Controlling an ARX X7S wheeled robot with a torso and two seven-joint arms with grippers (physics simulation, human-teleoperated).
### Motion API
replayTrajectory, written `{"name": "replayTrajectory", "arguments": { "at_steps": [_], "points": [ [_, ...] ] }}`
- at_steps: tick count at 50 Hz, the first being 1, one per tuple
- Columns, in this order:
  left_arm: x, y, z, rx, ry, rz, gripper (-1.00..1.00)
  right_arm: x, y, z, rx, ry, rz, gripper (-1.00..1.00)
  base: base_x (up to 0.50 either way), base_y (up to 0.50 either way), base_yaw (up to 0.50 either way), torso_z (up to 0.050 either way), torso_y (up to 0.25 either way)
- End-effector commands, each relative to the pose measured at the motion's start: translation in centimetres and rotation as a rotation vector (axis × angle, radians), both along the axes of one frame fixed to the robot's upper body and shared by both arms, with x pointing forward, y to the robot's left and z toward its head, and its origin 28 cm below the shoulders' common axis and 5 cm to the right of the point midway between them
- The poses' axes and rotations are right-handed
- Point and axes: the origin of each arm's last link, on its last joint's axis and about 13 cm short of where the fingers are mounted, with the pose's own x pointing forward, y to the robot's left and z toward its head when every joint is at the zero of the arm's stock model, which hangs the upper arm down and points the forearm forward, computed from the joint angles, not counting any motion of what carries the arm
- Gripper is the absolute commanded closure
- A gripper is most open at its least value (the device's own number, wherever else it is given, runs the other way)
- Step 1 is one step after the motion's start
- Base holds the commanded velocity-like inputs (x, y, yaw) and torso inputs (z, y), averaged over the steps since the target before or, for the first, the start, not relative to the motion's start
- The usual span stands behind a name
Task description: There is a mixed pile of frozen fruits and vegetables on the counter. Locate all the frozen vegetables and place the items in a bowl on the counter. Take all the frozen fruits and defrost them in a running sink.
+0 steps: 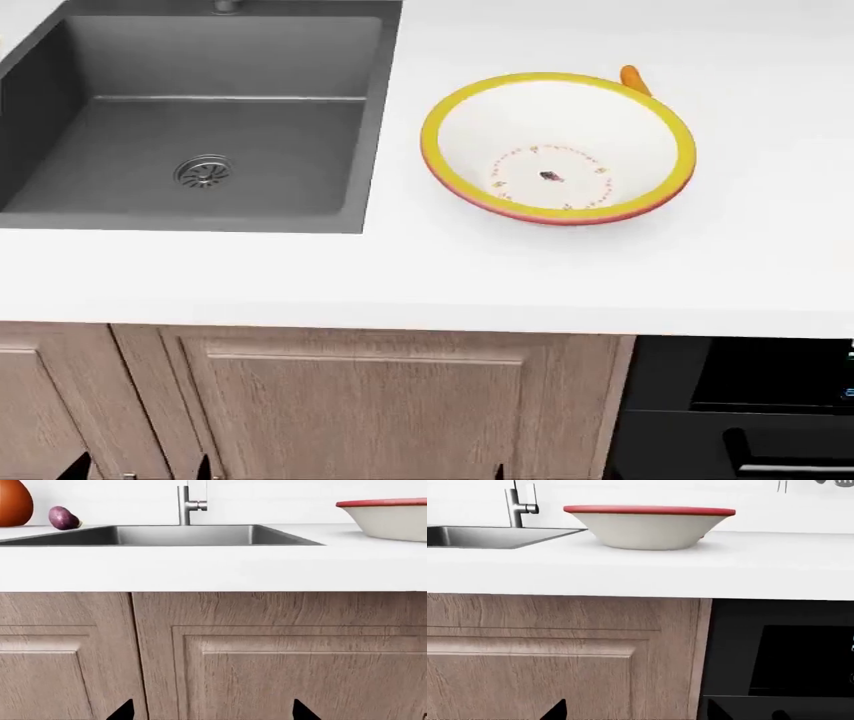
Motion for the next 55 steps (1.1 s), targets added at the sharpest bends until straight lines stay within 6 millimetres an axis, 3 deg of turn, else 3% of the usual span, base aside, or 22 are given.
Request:
{"name": "replayTrajectory", "arguments": {
  "at_steps": [1, 16, 22, 55],
  "points": [
    [0.07, -0.08, 0.01, -0.004, 0.002, -0.002, -1.0, -0.06, -0.04, 0.02, -0.013, 0.003, -0.005, -1.0, 0.0, -0.5, 0.0, 0.0, 0.0],
    [0.11, -0.12, 0.03, -0.013, 0.001, -0.009, -1.0, -0.1, 0.01, -0.04, -0.016, 0.003, -0.005, -1.0, 0.0, -0.5, 0.0, 0.0, 0.0],
    [0.01, -0.01, 0.29, -0.04, -0.019, -0.021, -1.0, 0.03, -0.04, 0.03, -0.011, 0.001, -0.005, -1.0, 0.0, -0.04, 0.0, 0.003, 0.0],
    [0.08, -0.05, 0.41, -0.039, -0.036, -0.033, -1.0, -0.01, 0.05, -0.04, -0.041, 0.01, -0.008, -1.0, 0.0, 0.0, 0.0, 0.05, 0.0]
  ]
}}
